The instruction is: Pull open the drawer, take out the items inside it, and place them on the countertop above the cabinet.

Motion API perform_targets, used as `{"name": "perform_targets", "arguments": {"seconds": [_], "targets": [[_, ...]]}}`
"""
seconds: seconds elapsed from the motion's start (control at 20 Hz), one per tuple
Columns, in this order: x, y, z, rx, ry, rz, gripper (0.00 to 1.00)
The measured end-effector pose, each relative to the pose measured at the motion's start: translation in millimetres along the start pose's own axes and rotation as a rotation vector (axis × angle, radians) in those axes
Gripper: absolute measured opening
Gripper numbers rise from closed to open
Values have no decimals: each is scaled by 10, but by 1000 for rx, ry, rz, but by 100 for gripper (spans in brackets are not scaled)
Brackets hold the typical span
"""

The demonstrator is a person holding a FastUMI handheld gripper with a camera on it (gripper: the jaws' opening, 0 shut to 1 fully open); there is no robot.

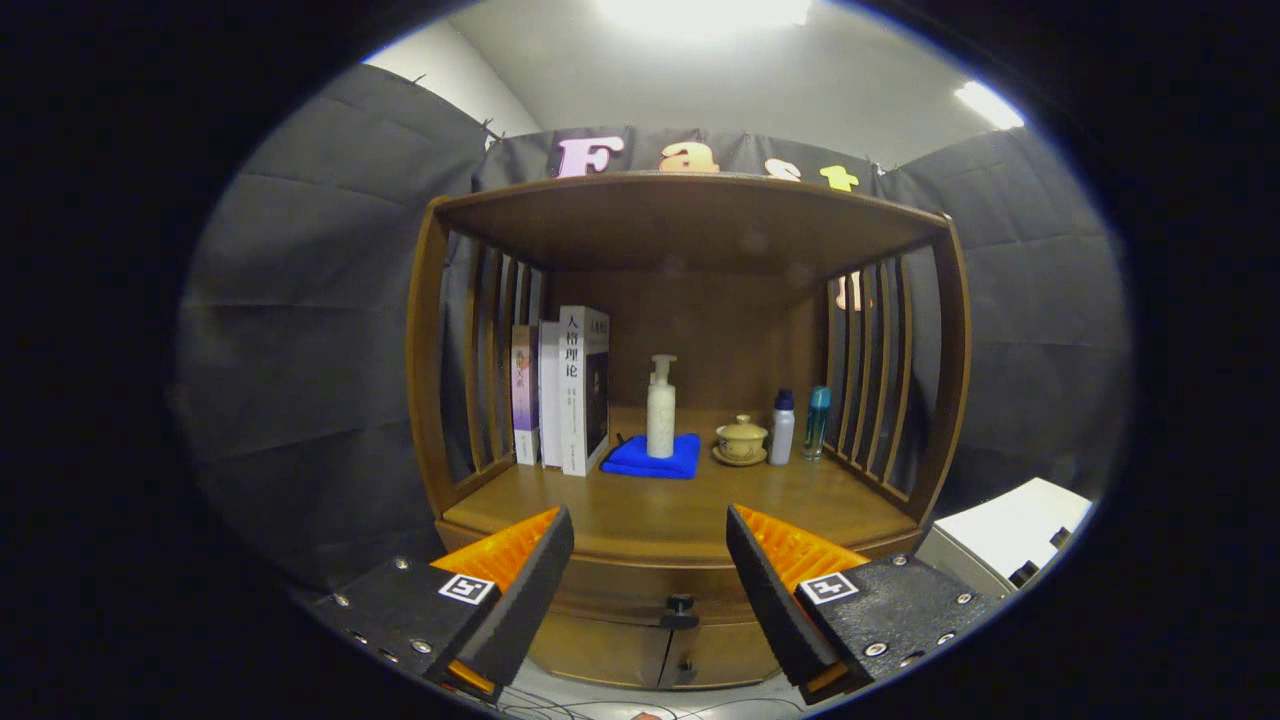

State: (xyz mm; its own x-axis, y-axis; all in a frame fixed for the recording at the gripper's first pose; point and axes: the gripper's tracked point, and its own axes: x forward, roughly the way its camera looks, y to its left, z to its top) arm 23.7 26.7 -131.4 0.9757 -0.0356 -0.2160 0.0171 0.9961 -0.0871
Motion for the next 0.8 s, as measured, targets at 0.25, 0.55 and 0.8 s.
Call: {"name": "perform_targets", "arguments": {"seconds": [0.25, 0.55, 0.8], "targets": [[158, -70, -476, 14, 26, -11, 95], [459, -235, -1070, 19, 55, -41, 95], [636, -252, -1431, -9, 81, -79, 95]]}}
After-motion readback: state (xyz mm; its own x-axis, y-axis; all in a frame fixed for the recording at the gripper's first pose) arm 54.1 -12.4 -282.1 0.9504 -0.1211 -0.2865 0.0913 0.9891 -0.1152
